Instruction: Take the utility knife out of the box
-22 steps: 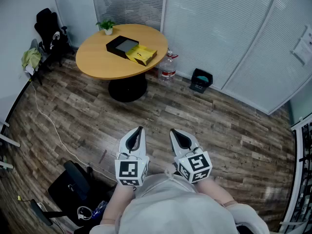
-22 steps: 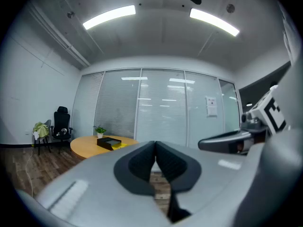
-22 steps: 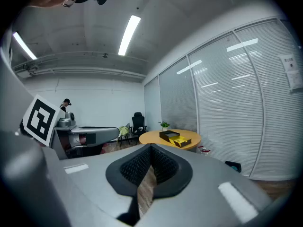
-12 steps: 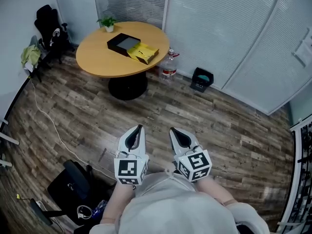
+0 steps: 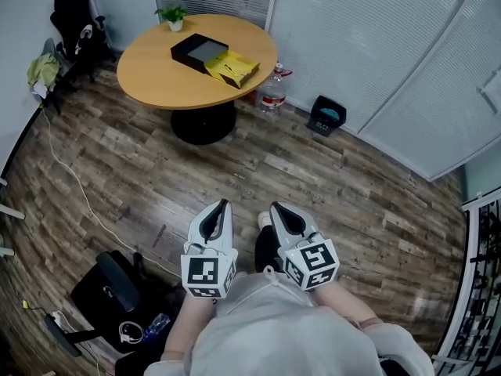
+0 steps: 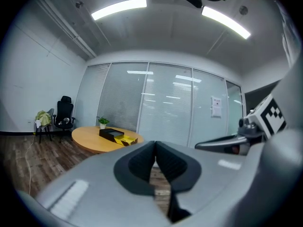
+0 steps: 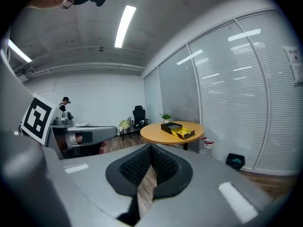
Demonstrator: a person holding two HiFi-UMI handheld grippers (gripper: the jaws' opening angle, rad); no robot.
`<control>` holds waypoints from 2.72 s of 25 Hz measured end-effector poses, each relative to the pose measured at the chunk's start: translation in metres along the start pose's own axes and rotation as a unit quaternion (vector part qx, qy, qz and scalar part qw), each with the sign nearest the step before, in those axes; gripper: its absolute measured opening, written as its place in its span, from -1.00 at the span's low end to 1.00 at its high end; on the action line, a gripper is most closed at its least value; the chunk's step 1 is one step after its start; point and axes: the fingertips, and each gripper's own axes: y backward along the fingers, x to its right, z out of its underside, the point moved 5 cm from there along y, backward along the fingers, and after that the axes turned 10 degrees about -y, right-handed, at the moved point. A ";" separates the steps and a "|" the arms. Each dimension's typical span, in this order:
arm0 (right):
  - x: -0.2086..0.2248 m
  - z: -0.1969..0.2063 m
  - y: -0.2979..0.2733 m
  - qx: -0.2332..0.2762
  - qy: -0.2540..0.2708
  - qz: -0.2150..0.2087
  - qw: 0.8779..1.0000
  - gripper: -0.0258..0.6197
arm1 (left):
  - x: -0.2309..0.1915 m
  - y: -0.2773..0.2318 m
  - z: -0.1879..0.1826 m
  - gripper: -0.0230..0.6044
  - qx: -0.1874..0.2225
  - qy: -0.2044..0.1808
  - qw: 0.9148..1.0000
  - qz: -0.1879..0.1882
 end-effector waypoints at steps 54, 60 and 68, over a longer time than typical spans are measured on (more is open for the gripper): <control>0.327 -0.178 -0.709 -0.196 -0.001 -0.030 0.980 -0.92 | -0.376 -0.671 0.010 -0.91 -0.096 0.032 0.993 -0.058; 0.346 -0.133 -0.780 -0.295 0.017 -0.004 0.955 -0.92 | -0.416 -0.708 0.042 -0.91 -0.123 0.050 0.990 -0.052; 0.354 -0.082 -0.846 -0.403 0.041 -0.001 0.914 -0.55 | -0.440 -0.728 0.078 -0.91 -0.158 0.079 0.983 -0.054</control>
